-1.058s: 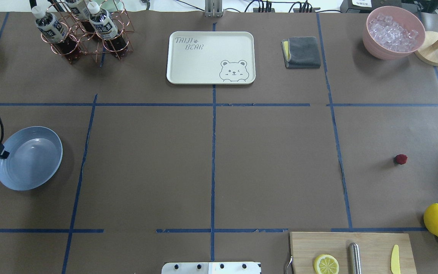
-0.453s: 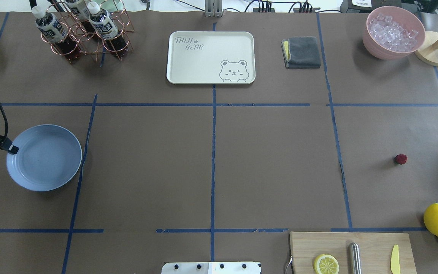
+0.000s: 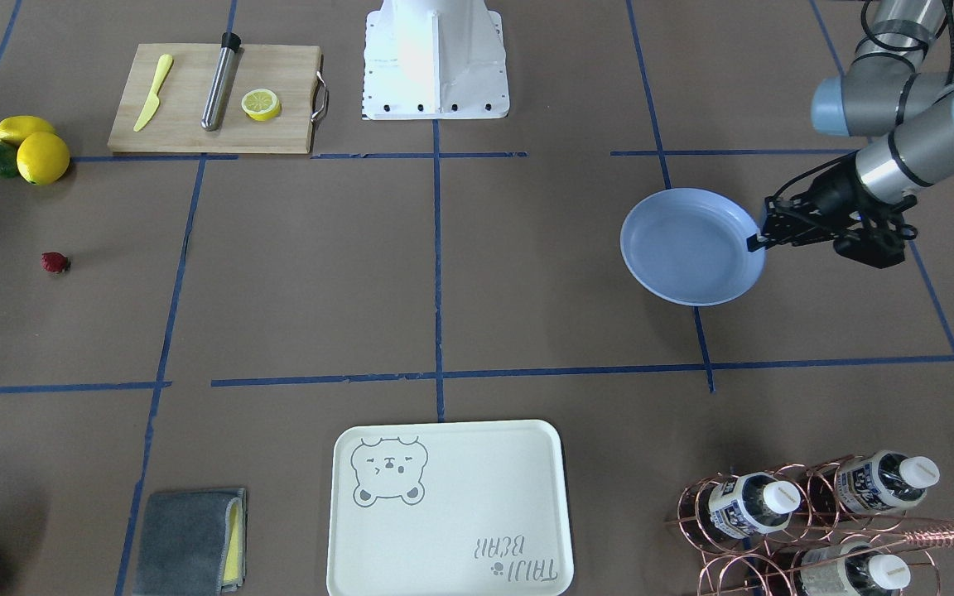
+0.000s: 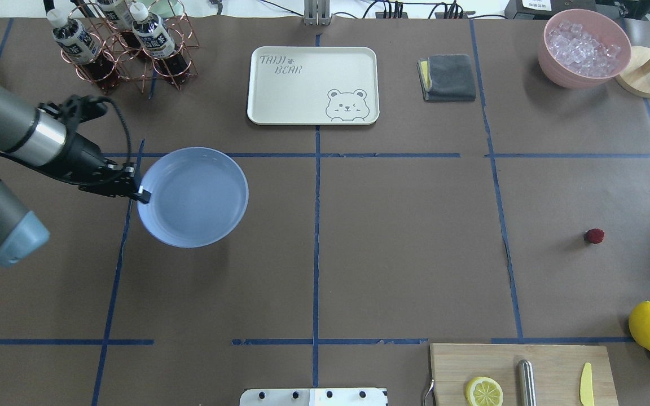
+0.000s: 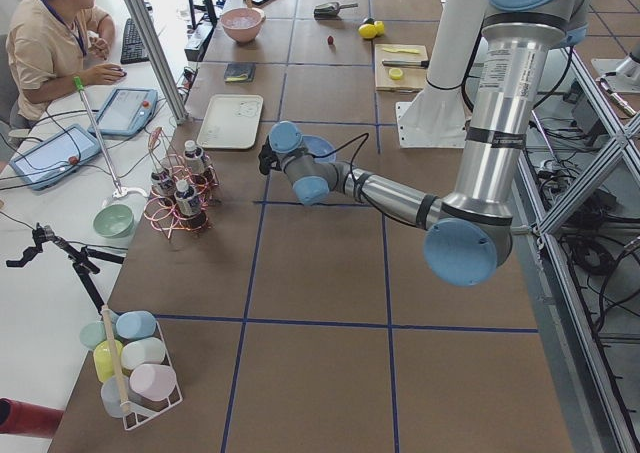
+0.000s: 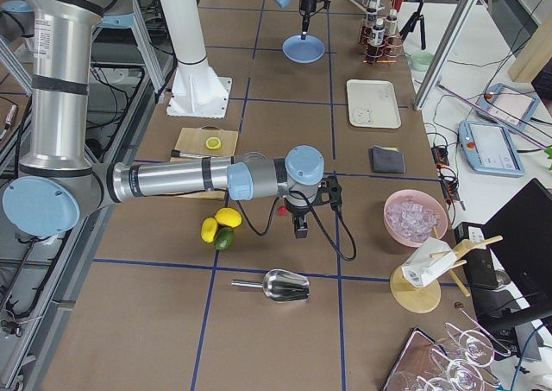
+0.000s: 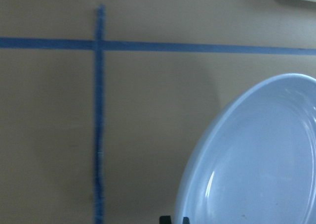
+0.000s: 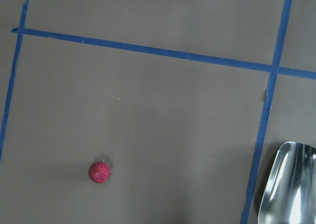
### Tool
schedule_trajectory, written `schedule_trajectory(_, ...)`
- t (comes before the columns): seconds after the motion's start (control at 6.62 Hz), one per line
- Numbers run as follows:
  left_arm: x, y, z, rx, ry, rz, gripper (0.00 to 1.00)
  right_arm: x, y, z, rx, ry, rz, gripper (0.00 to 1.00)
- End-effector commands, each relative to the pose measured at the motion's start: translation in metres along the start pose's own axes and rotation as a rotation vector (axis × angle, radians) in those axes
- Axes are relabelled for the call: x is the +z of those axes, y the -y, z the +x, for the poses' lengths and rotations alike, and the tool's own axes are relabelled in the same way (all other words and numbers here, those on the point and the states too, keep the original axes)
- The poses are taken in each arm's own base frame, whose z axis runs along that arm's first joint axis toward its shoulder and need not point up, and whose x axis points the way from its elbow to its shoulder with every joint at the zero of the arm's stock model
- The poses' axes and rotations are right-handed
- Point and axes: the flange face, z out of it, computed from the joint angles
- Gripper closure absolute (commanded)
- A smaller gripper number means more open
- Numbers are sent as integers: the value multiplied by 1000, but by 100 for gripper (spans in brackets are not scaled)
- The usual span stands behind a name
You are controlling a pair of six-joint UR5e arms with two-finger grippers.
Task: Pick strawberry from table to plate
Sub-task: 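Slide the light blue plate with the left gripper toward the table center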
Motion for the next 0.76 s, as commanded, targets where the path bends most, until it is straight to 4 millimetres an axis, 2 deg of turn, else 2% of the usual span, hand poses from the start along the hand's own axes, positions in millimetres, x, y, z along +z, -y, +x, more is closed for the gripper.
schedule_trajectory(0.0,87,-26,98,-42,-22,-43,100,2,0,-1,-5,0,-3,0)
schedule_trajectory(0.15,109,-23,113,-38,-9,-6,100,2,0,-2,-6,1,-4,0)
schedule_trajectory(0.3,135,-29,121,-31,10,12,100,4,0,-3,-8,1,-8,0)
schedule_trajectory(0.45,141,-28,127,-26,12,25,100,4,0,-3,-8,1,-9,0)
schedule_trajectory(0.6,148,-27,122,-30,25,32,100,4,0,-3,-8,1,-9,0)
